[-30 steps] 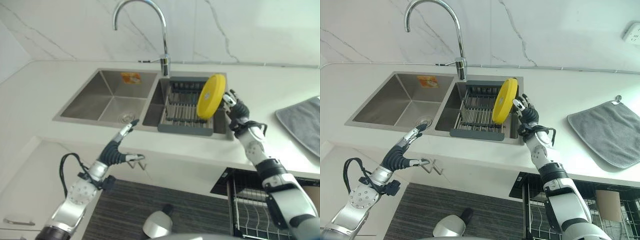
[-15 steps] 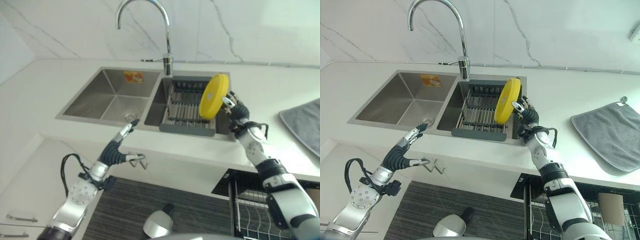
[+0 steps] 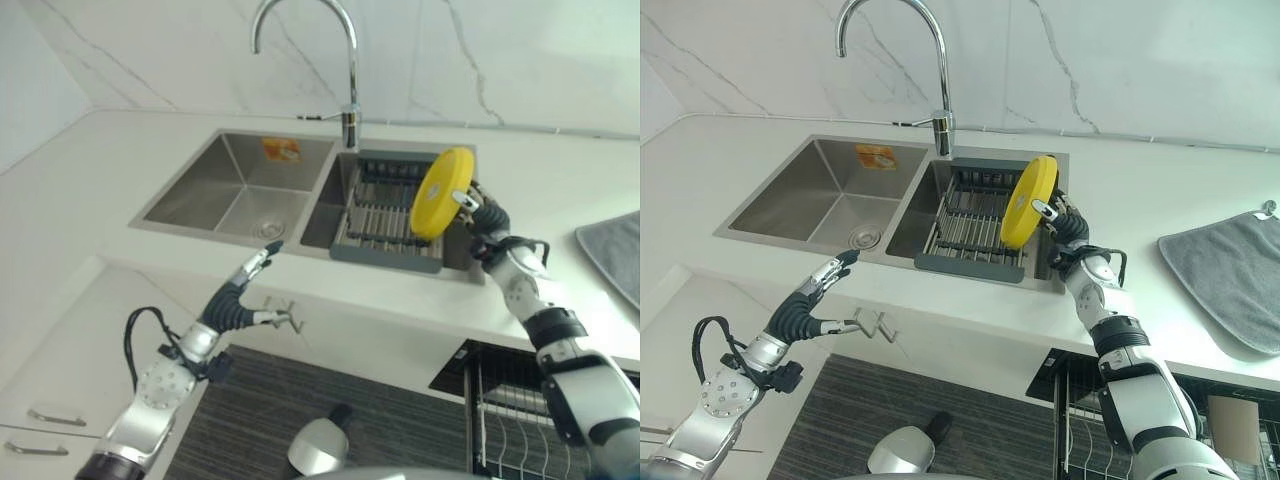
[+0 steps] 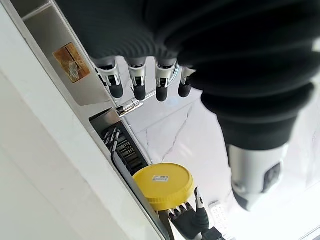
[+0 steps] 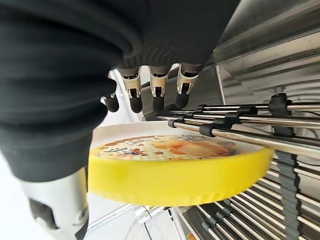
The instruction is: Place the dishes in the dishwasher.
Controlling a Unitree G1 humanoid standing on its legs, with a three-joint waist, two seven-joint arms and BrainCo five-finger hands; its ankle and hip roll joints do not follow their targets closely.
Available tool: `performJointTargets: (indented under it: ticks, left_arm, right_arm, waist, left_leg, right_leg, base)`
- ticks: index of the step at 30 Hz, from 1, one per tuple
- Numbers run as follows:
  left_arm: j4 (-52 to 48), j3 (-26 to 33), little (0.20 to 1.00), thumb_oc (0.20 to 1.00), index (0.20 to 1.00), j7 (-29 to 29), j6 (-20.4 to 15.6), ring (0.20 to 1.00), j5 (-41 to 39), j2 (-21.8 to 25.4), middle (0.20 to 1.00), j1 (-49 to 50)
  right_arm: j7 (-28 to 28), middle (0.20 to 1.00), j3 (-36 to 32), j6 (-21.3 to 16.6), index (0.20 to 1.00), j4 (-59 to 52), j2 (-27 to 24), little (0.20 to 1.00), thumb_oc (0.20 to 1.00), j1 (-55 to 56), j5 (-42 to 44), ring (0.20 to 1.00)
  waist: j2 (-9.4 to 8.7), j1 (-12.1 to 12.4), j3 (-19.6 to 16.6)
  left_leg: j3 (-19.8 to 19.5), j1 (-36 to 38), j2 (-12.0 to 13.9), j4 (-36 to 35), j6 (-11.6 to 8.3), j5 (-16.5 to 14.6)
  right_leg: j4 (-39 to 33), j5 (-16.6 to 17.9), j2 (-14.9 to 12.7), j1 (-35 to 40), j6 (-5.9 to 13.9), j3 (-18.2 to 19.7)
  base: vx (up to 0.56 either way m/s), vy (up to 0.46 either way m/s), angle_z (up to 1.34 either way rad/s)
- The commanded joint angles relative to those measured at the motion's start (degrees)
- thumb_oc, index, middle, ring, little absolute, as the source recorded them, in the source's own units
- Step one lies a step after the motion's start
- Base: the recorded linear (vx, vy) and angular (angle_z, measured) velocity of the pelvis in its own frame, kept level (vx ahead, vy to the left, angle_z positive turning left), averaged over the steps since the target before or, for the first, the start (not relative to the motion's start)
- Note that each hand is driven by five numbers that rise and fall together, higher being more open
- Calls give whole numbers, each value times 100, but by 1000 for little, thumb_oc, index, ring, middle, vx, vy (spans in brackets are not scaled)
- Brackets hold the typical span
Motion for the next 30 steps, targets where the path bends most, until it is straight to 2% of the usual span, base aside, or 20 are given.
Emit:
performJointTargets:
  ticks: [1,4,7,17,18,20,23,26,30]
  left_arm:
    - [50,-233,1000,1000,1000,-51,-327,1000,-492,189,1000,-253]
    - [70,-272,1000,1000,1000,-204,-227,1000,-645,140,1000,-250]
    - [60,-318,1000,1000,1000,-186,-193,1000,-604,139,1000,-241]
    - [51,-374,1000,1000,1000,-108,-194,1000,-459,176,1000,-278]
    - [35,-354,1000,1000,1000,73,-339,1000,30,219,1000,-280]
    - [87,-450,1000,1000,1000,249,-486,1000,368,313,1000,-323]
    - [20,-491,1000,1000,1000,121,-318,1000,40,404,1000,-411]
    - [-29,-510,1000,1000,1000,150,-251,1000,37,387,1000,-407]
    - [-44,-531,1000,1000,1000,209,-200,1000,62,384,1000,-398]
  right_arm:
    - [74,1000,360,-161,1000,11,-399,1000,1000,-641,-117,1000]
    - [60,1000,357,-6,1000,0,-324,1000,1000,-641,244,1000]
    - [12,1000,411,-11,1000,-37,-297,1000,1000,-671,-231,1000]
    - [-145,1000,555,-3,1000,34,-354,1000,1000,-751,-535,1000]
    - [-123,1000,572,-1,1000,52,-376,1000,1000,-778,-633,1000]
    - [-171,1000,622,37,1000,24,-384,1000,1000,-830,-681,1000]
    - [-291,1000,688,62,1000,65,-421,1000,1000,-898,-670,1000]
    - [-346,1000,685,21,1000,118,-419,1000,1000,-874,-654,1000]
    - [-589,1000,667,153,1000,151,-402,1000,1000,-900,-756,1000]
  waist:
    - [44,153,-209]
    - [46,152,-227]
    - [42,148,-224]
    - [23,173,-215]
    - [19,176,-197]
    - [19,150,-207]
    - [29,175,-206]
    - [28,180,-203]
    - [32,178,-194]
  left_leg:
    - [321,285,-278,-69,658,-474]
    - [303,284,-282,-66,658,-471]
    - [315,283,-277,-60,657,-468]
    - [312,277,-275,-48,653,-464]
    - [322,306,-275,-48,649,-491]
    - [326,276,-271,-54,646,-464]
    - [302,260,-281,-45,655,-464]
    - [296,255,-282,-36,660,-471]
    - [280,246,-287,-15,666,-473]
  right_leg:
    - [1091,-497,-42,-451,-223,537]
    - [1086,-490,-33,-451,-229,538]
    - [1074,-487,-28,-438,-231,554]
    - [1079,-493,-28,-425,-236,538]
    - [1100,-533,-31,-410,-233,551]
    - [1104,-502,-25,-451,-224,556]
    - [1112,-513,-32,-456,-220,561]
    - [1117,-521,-38,-453,-224,556]
    - [1139,-535,-38,-457,-234,572]
  base:
    - [0,0,0]
    - [0,0,0]
    - [0,0,0]
    - [0,0,0]
    - [0,0,0]
    - [0,0,0]
    - [0,0,0]
    - [0,0,0]
    - [0,0,0]
